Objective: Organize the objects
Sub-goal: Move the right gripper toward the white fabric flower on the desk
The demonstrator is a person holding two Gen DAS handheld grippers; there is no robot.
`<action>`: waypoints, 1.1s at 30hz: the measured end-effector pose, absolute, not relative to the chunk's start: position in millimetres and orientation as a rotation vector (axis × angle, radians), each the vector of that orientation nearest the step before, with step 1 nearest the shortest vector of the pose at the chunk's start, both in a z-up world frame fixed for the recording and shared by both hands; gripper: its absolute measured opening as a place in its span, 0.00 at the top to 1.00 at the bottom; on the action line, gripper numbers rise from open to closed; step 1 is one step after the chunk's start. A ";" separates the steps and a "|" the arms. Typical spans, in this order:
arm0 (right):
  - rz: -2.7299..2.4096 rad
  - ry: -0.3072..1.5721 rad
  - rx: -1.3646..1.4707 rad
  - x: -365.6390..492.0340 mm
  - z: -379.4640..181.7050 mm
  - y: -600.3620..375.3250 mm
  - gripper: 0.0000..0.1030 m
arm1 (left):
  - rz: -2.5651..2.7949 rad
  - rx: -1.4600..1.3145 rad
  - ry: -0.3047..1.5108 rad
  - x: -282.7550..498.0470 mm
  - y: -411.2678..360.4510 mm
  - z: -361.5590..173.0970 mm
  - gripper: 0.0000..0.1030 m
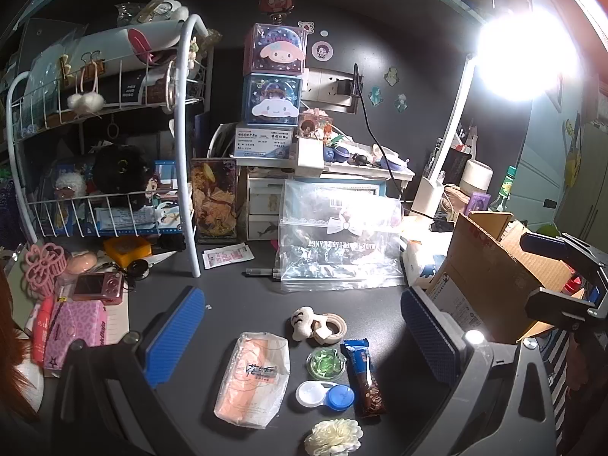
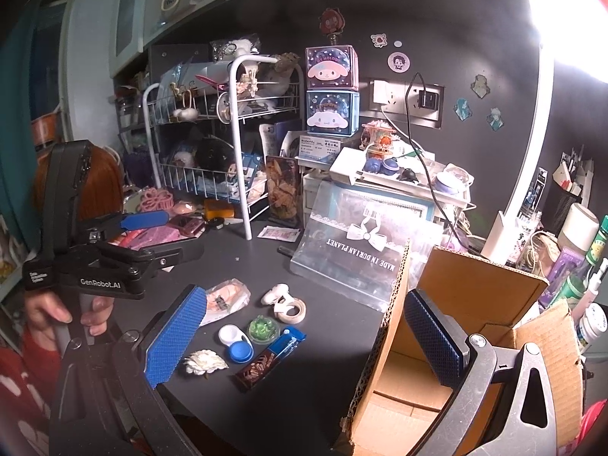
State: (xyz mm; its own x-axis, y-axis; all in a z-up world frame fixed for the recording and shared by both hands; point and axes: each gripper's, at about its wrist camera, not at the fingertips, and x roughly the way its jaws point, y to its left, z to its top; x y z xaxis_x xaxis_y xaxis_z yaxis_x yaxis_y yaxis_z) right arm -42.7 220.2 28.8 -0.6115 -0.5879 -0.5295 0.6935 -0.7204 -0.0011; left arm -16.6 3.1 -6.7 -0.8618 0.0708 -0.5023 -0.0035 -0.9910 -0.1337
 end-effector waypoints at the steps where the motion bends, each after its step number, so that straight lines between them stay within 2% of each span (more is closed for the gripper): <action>1: -2.298 0.264 0.660 -42.9 29.0 219.9 0.00 | 2.989 -0.814 -0.200 -16.6 3.1 -6.9 0.00; 23: -2.301 0.270 0.632 -36.4 28.8 218.1 0.00 | 2.987 -0.825 -0.206 -16.9 -0.6 -9.8 0.00; 33: -2.248 0.409 0.526 1.7 27.5 183.4 0.00 | 2.946 -0.823 -0.253 -11.5 -20.9 -16.1 0.00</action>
State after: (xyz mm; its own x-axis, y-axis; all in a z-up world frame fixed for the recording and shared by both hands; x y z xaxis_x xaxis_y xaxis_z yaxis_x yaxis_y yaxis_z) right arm 1.7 183.4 27.5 -0.6134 -0.6194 -0.4900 0.7523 -0.6471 -0.1236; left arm -11.5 -20.9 -16.1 -0.8538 0.1140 -0.5080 -0.0256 -0.9838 -0.1776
